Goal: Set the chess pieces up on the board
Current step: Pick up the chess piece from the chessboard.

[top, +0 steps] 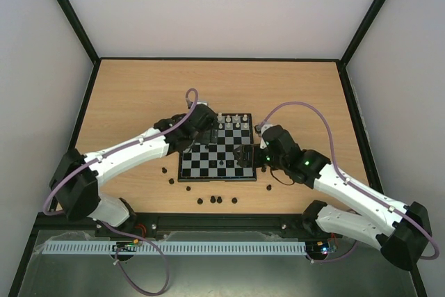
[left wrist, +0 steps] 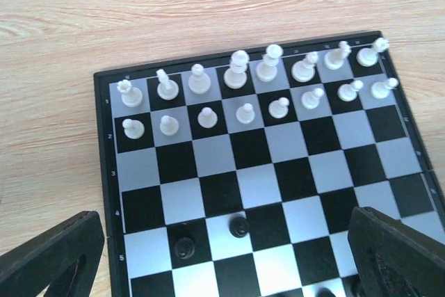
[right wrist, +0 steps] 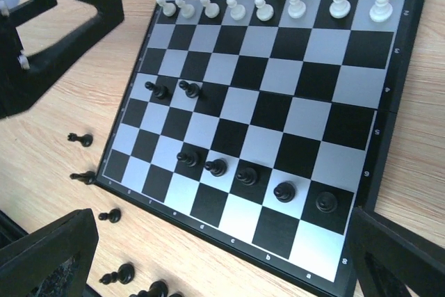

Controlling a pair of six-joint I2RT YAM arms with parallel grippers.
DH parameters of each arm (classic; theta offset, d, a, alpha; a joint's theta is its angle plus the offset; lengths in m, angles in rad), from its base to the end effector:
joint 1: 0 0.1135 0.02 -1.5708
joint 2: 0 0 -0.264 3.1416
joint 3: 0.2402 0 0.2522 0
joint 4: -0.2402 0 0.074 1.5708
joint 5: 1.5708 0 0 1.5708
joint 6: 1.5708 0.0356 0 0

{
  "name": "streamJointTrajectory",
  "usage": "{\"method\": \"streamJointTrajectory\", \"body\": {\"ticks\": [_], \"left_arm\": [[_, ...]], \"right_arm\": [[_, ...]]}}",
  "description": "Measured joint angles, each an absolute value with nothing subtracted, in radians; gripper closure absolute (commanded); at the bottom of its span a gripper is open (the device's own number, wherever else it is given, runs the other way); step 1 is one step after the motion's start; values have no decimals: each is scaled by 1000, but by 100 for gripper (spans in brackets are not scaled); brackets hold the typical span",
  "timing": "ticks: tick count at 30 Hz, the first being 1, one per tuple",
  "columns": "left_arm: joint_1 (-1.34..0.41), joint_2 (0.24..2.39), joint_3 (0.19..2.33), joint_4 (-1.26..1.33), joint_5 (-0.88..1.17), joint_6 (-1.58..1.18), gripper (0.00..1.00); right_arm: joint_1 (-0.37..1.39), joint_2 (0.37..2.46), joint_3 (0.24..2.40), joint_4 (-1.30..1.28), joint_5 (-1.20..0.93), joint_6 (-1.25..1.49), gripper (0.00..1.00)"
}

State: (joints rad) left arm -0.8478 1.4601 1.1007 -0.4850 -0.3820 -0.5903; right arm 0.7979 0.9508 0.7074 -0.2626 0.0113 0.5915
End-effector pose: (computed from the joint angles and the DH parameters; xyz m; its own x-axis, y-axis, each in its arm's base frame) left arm 0.2166 -0.2254 0.2659 -0.7070 0.0206 -0.7069 0.1666 0.9763 -0.1382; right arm 0.1502 0.1534 0.2744 -0.6762 0.1052 -0.7291 -0.3998 0.7789 0.4832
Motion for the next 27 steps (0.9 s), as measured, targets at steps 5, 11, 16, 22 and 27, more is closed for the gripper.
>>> {"method": "streamJointTrajectory", "body": {"ticks": [5, 11, 16, 22, 27], "left_arm": [[-799, 1493, 1098, -469, -339, -564, 1], [-786, 1559, 1084, -435, -287, -524, 1], [-777, 1560, 1050, -427, -245, -500, 10], [-767, 1596, 1048, -392, -197, -469, 34], [-767, 1641, 1048, -387, -173, -453, 48]], "right_arm": [[798, 950, 691, -264, 40, 603, 1], [798, 950, 682, -259, 75, 619, 1], [798, 951, 655, -247, 92, 649, 1], [798, 952, 640, -232, 101, 671, 1], [798, 952, 640, -228, 103, 678, 1]]}}
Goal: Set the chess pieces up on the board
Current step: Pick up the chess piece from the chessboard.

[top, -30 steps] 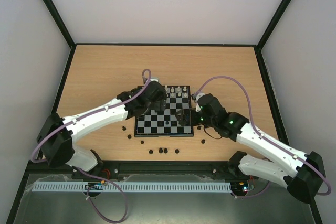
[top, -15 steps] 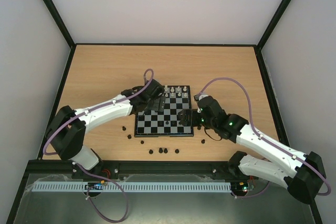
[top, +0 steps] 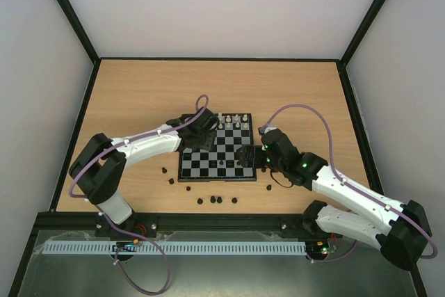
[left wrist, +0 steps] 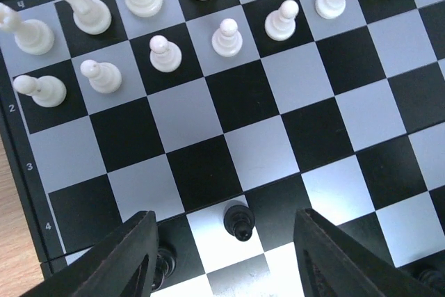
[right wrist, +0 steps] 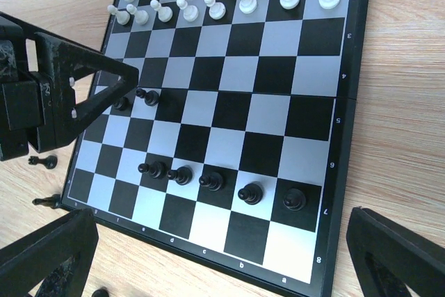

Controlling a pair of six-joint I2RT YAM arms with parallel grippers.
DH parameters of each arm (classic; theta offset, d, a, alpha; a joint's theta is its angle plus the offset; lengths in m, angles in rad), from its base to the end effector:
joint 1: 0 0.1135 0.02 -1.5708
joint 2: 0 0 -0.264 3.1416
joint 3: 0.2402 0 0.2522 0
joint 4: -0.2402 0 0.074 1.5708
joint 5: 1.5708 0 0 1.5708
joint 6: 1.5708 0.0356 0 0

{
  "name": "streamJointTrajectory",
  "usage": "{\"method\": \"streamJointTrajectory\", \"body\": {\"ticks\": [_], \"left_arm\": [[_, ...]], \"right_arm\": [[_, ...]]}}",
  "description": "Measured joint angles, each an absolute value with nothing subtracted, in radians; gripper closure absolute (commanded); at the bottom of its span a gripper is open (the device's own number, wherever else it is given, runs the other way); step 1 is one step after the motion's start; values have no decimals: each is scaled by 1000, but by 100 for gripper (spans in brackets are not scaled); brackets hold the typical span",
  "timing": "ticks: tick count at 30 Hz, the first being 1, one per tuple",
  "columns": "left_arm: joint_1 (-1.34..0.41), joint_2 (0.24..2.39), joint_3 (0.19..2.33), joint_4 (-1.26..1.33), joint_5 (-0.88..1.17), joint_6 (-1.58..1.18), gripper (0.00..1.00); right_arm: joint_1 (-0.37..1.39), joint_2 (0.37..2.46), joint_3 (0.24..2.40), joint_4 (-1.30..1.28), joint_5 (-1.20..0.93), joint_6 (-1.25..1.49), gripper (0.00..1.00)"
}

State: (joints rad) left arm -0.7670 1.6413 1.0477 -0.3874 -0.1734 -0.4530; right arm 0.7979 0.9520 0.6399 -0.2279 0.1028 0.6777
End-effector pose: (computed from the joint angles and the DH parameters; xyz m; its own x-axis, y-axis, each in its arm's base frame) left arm 0.2461 -0.2287 0.1989 -0.8069 0.1790 -0.5628 0.2906 0.9500 -0.1145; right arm 0.1508 0.1494 0.2542 -0.6876 0.1883 -0.7012 -0.2818 0.8209 0.4967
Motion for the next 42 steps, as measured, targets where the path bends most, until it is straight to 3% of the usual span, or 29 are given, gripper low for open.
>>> {"method": "streamJointTrajectory", "body": {"ticks": [3, 6, 19, 35, 42], "left_arm": [[-767, 1645, 1048, -387, -167, -453, 62], [-767, 1650, 1048, -384, -162, -450, 68], [-767, 1702, 1048, -379, -151, -453, 70], [-767, 1742, 1048, -376, -130, -458, 88], [-767, 1739, 1048, -382, -131, -461, 91]], "right_arm": [[798, 952, 640, -227, 103, 679, 1], [798, 952, 635, -225, 103, 679, 1], [798, 952, 633, -225, 102, 667, 1], [798, 950, 622, -224, 103, 654, 1], [798, 947, 617, -223, 103, 654, 1]]}}
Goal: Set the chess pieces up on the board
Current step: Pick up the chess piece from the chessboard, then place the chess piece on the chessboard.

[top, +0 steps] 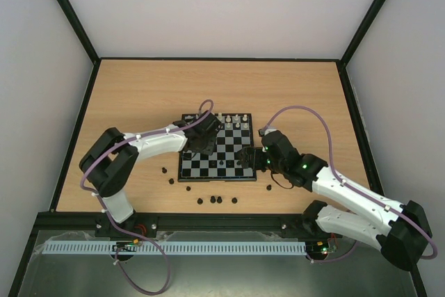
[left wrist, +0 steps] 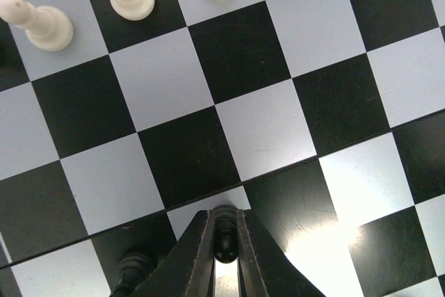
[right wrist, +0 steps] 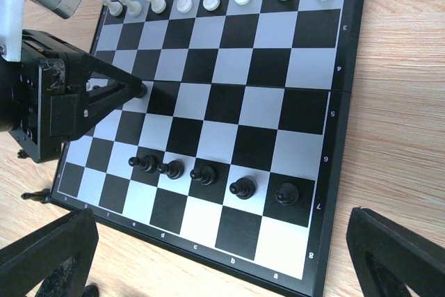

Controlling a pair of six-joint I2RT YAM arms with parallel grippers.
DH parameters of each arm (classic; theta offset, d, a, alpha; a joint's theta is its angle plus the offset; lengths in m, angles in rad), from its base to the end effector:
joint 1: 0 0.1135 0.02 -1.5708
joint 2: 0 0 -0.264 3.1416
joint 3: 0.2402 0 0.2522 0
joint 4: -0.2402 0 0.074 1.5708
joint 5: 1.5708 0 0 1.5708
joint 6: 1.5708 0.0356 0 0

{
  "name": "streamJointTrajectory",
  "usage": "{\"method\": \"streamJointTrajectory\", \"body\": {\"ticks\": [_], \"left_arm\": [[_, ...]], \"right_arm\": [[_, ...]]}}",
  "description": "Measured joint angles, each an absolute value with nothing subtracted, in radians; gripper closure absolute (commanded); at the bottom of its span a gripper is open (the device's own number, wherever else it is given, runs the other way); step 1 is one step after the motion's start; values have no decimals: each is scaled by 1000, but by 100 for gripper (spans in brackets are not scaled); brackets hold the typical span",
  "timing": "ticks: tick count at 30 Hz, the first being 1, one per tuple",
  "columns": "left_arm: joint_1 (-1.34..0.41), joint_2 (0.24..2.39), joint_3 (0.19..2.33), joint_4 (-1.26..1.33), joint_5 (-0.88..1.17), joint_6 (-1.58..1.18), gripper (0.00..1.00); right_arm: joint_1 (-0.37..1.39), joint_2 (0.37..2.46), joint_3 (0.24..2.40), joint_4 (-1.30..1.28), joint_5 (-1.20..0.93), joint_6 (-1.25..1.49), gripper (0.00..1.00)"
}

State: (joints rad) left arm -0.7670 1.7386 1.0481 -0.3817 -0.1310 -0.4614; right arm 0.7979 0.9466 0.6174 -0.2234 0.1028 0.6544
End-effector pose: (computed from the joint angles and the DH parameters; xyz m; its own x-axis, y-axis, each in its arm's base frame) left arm 0.2505 -0.2350 0.1680 -0.8525 0.2087 -0.4793 0.2943 0.9493 -0.1102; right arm 0.1493 0.1478 0.2479 -0.6871 0.1627 -0.7081 -0.2935 0.8294 0.4754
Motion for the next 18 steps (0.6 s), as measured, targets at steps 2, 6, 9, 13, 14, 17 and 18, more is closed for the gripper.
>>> {"method": "streamJointTrajectory", "body": {"ticks": [2, 6, 9, 13, 14, 17, 18], "left_arm": [[-767, 1730, 1048, -390, -131, -464, 91], [-775, 1689, 1048, -408, -132, -472, 91], [-784, 1647, 1046, -422, -136, -480, 90], [-816, 1580, 1027, -444, -139, -496, 89], [-823, 1565, 1019, -448, -139, -501, 89], [-845, 1533, 991, -462, -140, -517, 89], [-854, 1526, 979, -465, -141, -524, 89]], "right_arm": [[798, 944, 617, -223, 102, 654, 2], [798, 936, 617, -223, 103, 654, 1], [798, 929, 617, -224, 103, 654, 1], [798, 922, 617, -224, 103, 654, 1], [798, 921, 617, -224, 103, 654, 1], [798, 921, 617, -224, 103, 654, 2], [798, 921, 617, -224, 103, 654, 1]]}}
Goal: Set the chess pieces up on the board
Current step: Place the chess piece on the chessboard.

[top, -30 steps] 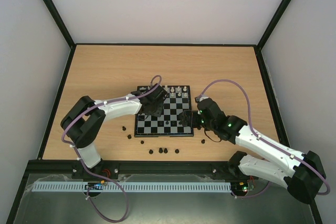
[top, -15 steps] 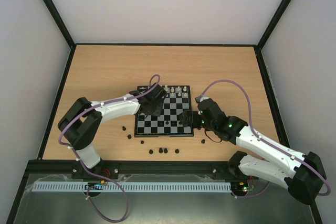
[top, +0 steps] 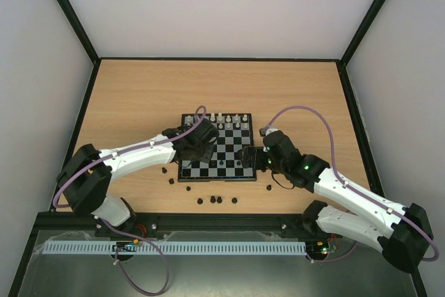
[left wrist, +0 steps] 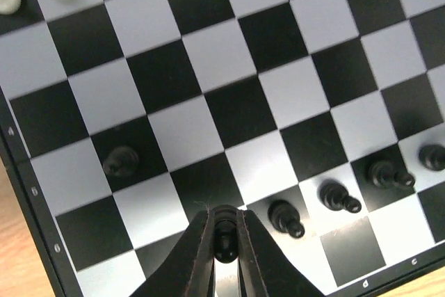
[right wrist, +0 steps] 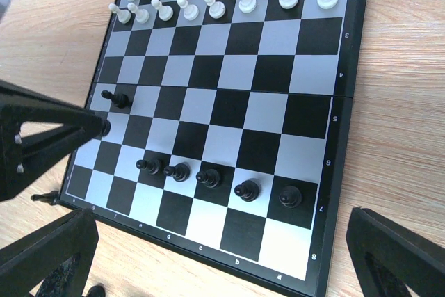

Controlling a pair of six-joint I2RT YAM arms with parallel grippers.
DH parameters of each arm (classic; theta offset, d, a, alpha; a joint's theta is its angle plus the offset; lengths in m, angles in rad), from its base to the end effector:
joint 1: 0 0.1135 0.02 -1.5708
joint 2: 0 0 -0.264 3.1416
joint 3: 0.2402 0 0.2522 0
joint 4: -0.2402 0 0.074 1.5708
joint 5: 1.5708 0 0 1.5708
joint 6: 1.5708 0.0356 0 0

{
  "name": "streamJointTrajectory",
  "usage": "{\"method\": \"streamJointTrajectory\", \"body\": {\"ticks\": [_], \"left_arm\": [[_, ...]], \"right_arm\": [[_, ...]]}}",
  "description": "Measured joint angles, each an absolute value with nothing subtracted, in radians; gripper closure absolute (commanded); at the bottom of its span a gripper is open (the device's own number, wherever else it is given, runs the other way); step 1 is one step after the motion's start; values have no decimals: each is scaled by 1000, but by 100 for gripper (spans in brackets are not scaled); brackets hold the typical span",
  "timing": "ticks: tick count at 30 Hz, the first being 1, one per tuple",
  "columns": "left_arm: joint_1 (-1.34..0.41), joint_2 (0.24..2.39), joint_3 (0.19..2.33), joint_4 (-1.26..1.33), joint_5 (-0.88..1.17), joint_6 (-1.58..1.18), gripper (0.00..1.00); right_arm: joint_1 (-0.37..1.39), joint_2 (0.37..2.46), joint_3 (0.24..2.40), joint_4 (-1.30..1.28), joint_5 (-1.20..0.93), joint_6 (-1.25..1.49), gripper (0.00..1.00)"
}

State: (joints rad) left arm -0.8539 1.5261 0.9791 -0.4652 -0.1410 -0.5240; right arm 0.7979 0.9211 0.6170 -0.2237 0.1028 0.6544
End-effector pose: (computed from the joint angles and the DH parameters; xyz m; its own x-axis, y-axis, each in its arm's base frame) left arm 0.2052 -0.2278 0.2084 -0.8314 0.1999 -0.5185 0.3251 0.9317 -0.1620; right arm 0.1468 0.1453 0.2525 -0.6748 0.1753 -0.7169 -0.3018 0.8209 0.4849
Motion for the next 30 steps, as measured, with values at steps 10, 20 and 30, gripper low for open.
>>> {"method": "streamJointTrajectory", "body": {"ticks": [10, 20, 30], "left_arm": [[-889, 1517, 913, -486, -143, -562, 89], [-906, 1566, 913, -472, -146, -569, 89], [-932, 1604, 919, -467, -159, -580, 88]], "right_arm": [[798, 921, 617, -224, 104, 654, 1], [798, 921, 617, -224, 107, 654, 1], [798, 921, 615, -224, 112, 653, 1]]}}
